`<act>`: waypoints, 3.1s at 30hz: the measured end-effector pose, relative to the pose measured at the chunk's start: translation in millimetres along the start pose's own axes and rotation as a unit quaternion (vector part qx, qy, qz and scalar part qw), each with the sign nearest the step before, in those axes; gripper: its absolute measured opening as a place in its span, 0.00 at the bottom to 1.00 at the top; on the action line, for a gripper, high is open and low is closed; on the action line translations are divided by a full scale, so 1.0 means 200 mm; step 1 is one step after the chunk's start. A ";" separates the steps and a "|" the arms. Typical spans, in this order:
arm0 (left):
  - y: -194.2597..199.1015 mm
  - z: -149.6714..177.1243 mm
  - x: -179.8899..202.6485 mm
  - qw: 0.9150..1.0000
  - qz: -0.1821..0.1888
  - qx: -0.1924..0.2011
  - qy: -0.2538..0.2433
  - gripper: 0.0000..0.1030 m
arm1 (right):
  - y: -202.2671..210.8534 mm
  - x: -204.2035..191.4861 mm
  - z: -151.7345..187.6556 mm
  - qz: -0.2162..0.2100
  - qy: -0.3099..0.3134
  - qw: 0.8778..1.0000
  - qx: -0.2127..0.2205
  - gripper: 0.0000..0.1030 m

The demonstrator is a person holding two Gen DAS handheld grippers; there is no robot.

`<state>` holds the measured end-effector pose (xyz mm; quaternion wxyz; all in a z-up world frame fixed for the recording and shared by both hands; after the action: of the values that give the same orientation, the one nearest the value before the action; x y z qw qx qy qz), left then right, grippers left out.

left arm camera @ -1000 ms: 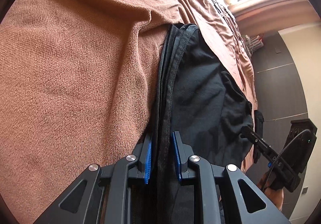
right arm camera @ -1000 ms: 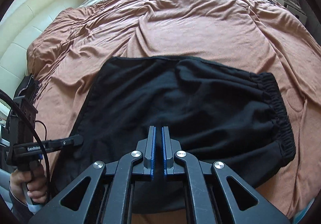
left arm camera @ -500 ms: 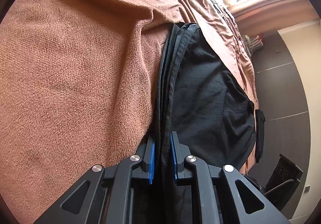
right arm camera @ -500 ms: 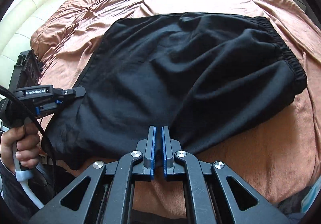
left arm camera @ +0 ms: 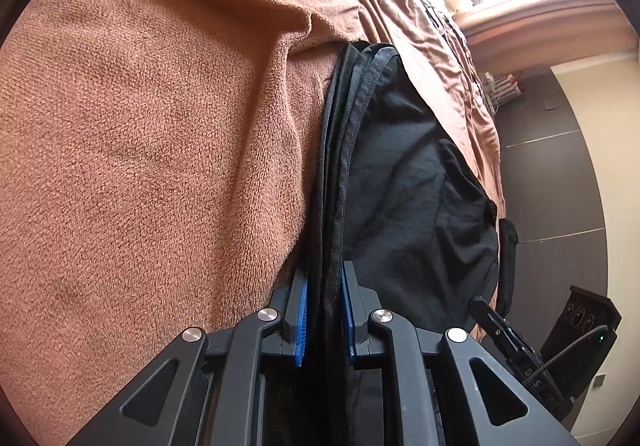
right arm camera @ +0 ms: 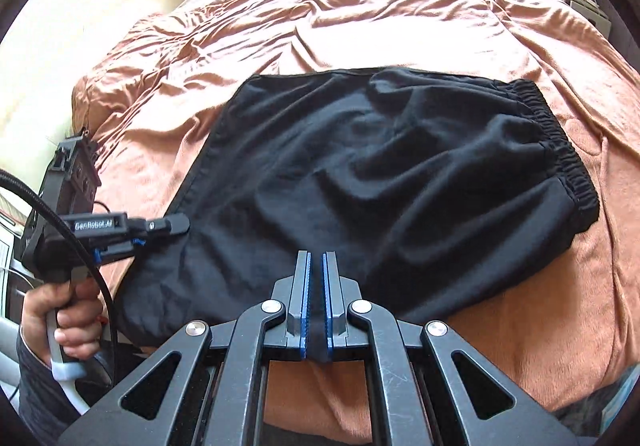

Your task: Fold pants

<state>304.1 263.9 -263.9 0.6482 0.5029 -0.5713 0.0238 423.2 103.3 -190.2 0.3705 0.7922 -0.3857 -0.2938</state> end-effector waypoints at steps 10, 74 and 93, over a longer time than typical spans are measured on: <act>0.00 0.07 0.01 1.000 0.010 -0.016 0.005 0.15 | -0.23 0.00 0.05 -0.009 -0.006 1.000 -0.019 0.01; -0.52 0.09 1.25 0.990 0.004 -0.077 -0.115 0.08 | 0.62 0.88 0.21 -0.079 -0.195 0.972 0.102 0.42; -0.95 0.32 1.34 0.979 -0.016 -0.165 -0.116 0.41 | 0.58 1.12 0.22 -0.087 -0.256 0.959 0.086 0.42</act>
<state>466.0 -19.7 -187.1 0.6518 0.3980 -0.6303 -0.1396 463.6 -148.1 -160.1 0.1633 0.7498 -0.4213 -0.4835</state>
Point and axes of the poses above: each gripper's, at about its wrist camera, not at the fingertips, and y roughly against the way its jaws point, x to its right, z to its underside, the point moved 9 cm from there along -y, roughly the way its jaws point, and after that the axes turned 7 degrees about z, right-handed, at the moved point
